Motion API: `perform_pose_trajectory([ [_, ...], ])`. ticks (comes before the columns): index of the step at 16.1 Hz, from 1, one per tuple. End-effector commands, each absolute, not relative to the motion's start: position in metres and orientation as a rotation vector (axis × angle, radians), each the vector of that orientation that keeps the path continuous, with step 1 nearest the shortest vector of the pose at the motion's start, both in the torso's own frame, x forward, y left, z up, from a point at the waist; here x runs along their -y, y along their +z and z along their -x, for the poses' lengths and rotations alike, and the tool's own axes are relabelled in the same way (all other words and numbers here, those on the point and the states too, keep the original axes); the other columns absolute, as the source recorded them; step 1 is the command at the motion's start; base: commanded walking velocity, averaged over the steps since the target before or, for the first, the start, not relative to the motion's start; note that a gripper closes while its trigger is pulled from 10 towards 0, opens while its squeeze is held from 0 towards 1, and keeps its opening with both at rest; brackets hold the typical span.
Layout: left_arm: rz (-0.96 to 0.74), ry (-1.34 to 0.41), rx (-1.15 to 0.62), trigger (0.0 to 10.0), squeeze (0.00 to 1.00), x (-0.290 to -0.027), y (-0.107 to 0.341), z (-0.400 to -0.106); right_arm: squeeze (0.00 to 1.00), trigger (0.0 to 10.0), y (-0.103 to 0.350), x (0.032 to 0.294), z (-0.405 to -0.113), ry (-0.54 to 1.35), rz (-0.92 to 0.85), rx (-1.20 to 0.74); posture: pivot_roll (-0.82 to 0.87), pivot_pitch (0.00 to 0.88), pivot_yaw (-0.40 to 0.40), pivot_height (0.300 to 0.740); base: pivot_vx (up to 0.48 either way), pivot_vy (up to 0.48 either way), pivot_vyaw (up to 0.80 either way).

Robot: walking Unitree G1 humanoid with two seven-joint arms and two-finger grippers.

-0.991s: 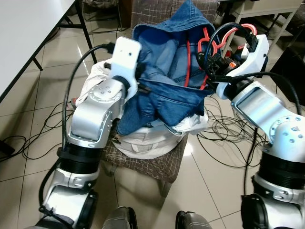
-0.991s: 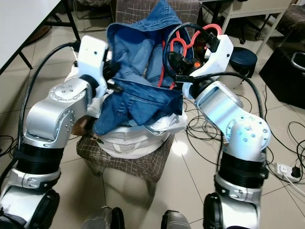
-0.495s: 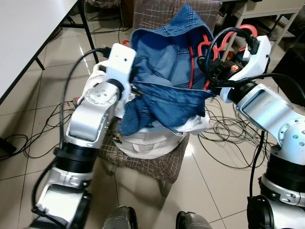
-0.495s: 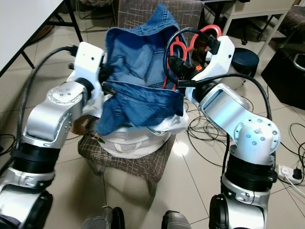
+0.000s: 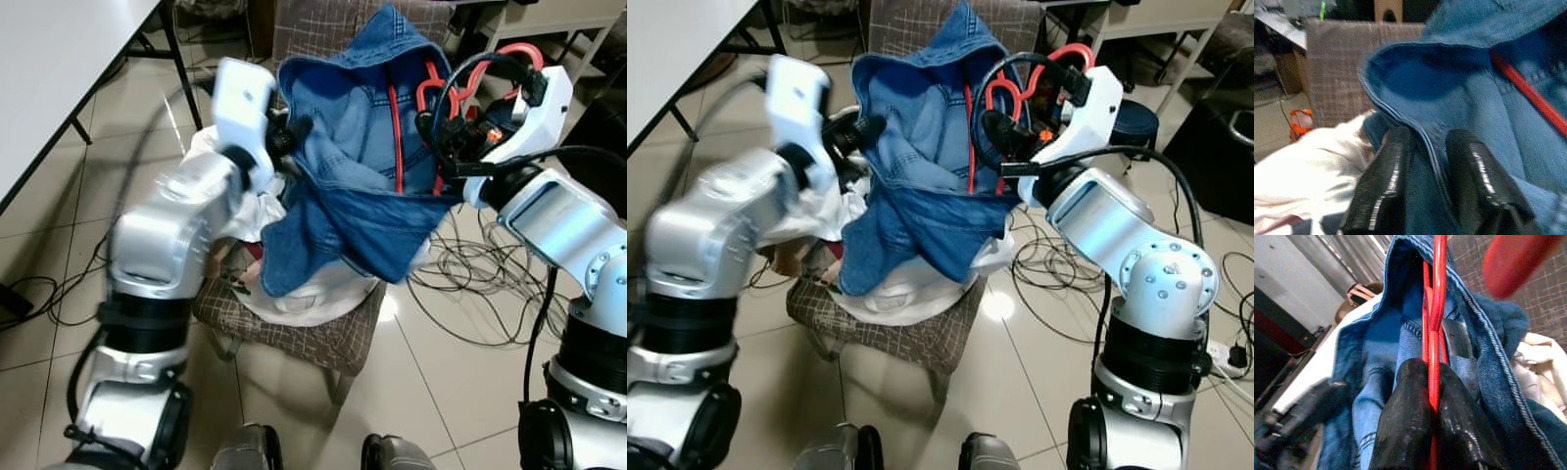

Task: Hang hanger

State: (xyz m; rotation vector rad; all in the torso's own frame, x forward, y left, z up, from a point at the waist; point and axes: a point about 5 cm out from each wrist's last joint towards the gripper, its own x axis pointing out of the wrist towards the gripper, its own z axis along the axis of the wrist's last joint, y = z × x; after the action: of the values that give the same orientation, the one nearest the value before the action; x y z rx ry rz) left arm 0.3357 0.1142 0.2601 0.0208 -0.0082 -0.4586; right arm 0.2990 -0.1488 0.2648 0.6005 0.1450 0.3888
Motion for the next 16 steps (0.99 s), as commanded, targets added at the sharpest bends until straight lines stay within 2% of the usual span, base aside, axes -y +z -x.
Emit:
perform_pose_trajectory([
  [1, -0.027, -0.448, 0.029, 10.0, 1.0, -0.117, 0.269, -0.335, 0.0, 10.0, 0.268, 0.149, -0.299, 0.404, -0.587, -0.133, -0.11, 0.068, 0.016, 0.74, 0.0, 0.0, 0.0],
  [3, 0.052, -0.366, 0.064, 10.0, 1.0, -0.133, 0.281, -0.339, 0.0, 10.0, 0.269, 0.149, -0.3, 0.404, -0.568, -0.13, -0.1, 0.067, 0.014, 0.74, 0.0, 0.0, 0.0],
  [4, 0.143, -0.369, 0.081, 10.0, 0.0, -0.141, 0.291, -0.338, 0.0, 10.0, 0.269, 0.152, -0.301, 0.392, -0.508, -0.13, -0.11, 0.068, 0.014, 0.74, 0.0, 0.0, 0.0],
  [5, 0.154, -0.373, 0.084, 10.0, 0.0, -0.144, 0.293, -0.338, 0.0, 10.0, 0.27, 0.153, -0.301, 0.39, -0.495, -0.128, -0.11, 0.068, 0.014, 0.74, 0.0, 0.0, 0.0],
  [6, 0.1, -0.292, 0.133, 10.0, 0.0, -0.161, 0.302, -0.338, 0.0, 10.0, 0.278, 0.151, -0.298, 0.441, -0.416, -0.099, -0.1, 0.069, 0.013, 0.74, 0.0, 0.0, 0.0],
  [8, -0.026, -0.165, 0.175, 10.0, 0.0, -0.184, 0.303, -0.339, 0.0, 10.0, 0.298, 0.151, -0.288, 0.524, -0.371, -0.04, -0.1, 0.072, 0.007, 0.74, 0.0, 0.0, 0.0],
  [13, -0.153, -0.166, 0.068, 10.0, 0.0, -0.185, 0.261, -0.32, 0.0, 10.0, 0.322, 0.155, -0.264, 0.622, -0.295, 0.03, -0.11, 0.087, 0.012, 0.74, 0.0, 0.0, 0.0],
  [16, -0.182, -0.143, 0.028, 10.0, 0.0, -0.184, 0.24, -0.304, 0.0, 10.0, 0.33, 0.153, -0.254, 0.696, -0.308, 0.036, -0.11, 0.094, -0.005, 0.74, -0.322, 0.0, 0.0],
])
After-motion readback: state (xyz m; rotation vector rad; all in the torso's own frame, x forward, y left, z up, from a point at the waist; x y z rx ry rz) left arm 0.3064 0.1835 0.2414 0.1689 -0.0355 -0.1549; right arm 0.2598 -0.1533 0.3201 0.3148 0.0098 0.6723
